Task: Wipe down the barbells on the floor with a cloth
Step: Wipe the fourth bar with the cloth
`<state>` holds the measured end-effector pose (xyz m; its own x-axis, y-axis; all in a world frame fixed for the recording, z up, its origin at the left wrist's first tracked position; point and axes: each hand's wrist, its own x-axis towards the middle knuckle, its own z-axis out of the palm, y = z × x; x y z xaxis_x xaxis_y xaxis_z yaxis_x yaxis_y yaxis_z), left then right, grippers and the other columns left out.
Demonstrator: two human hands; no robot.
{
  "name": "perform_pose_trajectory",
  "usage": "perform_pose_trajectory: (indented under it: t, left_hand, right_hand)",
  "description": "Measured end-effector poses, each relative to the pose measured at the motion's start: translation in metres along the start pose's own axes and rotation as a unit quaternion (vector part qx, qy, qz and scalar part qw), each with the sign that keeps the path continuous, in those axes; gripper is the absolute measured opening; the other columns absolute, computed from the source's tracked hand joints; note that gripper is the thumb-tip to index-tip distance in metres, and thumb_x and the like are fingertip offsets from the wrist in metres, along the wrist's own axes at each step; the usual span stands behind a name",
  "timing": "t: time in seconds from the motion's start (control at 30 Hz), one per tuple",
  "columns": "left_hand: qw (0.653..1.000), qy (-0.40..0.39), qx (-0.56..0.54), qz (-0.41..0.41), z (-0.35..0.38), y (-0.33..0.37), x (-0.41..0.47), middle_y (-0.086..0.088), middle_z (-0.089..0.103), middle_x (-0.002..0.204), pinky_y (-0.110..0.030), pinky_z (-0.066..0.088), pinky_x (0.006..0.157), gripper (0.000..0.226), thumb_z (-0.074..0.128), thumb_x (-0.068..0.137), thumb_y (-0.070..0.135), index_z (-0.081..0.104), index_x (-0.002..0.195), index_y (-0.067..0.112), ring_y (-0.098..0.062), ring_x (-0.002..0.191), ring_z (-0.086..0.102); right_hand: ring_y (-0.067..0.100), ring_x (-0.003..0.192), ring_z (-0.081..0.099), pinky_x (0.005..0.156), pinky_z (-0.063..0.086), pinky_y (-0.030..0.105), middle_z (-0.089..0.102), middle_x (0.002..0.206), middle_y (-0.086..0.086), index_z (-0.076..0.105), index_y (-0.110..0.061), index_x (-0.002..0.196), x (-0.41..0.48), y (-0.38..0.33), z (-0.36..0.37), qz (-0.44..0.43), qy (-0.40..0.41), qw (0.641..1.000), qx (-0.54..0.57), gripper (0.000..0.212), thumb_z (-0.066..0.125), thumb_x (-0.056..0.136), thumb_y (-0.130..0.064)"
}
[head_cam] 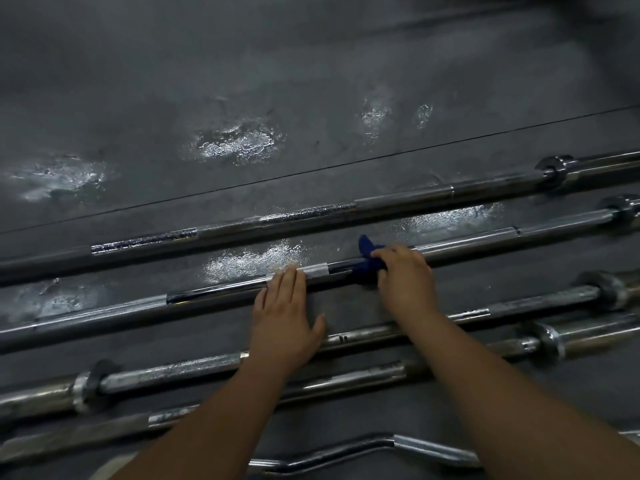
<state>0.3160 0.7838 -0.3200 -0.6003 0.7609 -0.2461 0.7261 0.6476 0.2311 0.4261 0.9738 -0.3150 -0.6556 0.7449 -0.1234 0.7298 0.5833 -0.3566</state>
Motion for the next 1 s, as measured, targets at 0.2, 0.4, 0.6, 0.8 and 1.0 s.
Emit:
perform_pose_trajectory:
  t: [0.2,0.4,0.6,0.8,1.0]
  left_hand:
    - [0.997,-0.062,0.028,0.045,-0.011,-0.01,-0.018,0.003,-0.002,0.167,-0.039,0.002,0.122,0.091,0.025,0.085,0.068,0.002,0.159,0.022,-0.016,0.153,-0.002]
    - [0.996,-0.047,0.053,0.047,-0.058,-0.02,-0.051,0.0,-0.007,0.167,-0.043,0.0,0.123,0.087,0.038,0.096,0.06,-0.004,0.159,0.019,-0.018,0.153,-0.005]
    - [0.998,0.039,0.04,0.025,-0.109,-0.013,-0.112,-0.003,-0.008,0.167,-0.042,0.001,0.122,0.087,0.039,0.095,0.059,-0.004,0.159,0.017,-0.021,0.153,-0.005]
    - [0.995,0.1,0.0,0.02,-0.158,-0.02,-0.173,-0.001,-0.011,0.167,-0.042,0.003,0.124,0.086,0.04,0.095,0.055,-0.003,0.159,0.018,-0.02,0.153,-0.008]
    - [0.993,0.118,0.003,0.016,-0.183,-0.028,-0.225,-0.001,-0.009,0.167,-0.041,0.0,0.124,0.084,0.038,0.095,0.054,-0.003,0.159,0.017,-0.019,0.153,-0.008]
  right_hand:
    - [0.026,0.107,0.054,0.091,0.048,0.039,0.061,0.119,0.0,0.066,-0.026,0.116,-0.024,-0.007,-0.031,0.041,0.011,0.997,0.057,0.037,0.053,0.088,-0.005]
    - [0.023,0.103,0.054,0.09,0.048,0.044,0.061,0.116,0.001,0.067,-0.02,0.113,-0.083,-0.042,-0.053,0.022,0.069,0.993,0.091,0.033,0.054,0.089,-0.003]
    - [0.024,0.104,0.056,0.088,0.048,0.038,0.063,0.115,0.003,0.066,-0.019,0.116,-0.133,-0.091,-0.102,-0.009,0.112,0.989,0.095,0.033,0.052,0.09,-0.004]
    - [0.024,0.108,0.055,0.092,0.045,0.038,0.06,0.123,0.0,0.062,-0.021,0.123,-0.188,-0.135,-0.142,-0.056,0.131,0.988,0.063,0.035,0.051,0.092,-0.008]
    - [0.022,0.104,0.054,0.091,0.047,0.038,0.06,0.121,0.0,0.062,-0.02,0.121,-0.228,-0.163,-0.155,-0.077,0.151,0.984,0.05,0.033,0.051,0.092,-0.009]
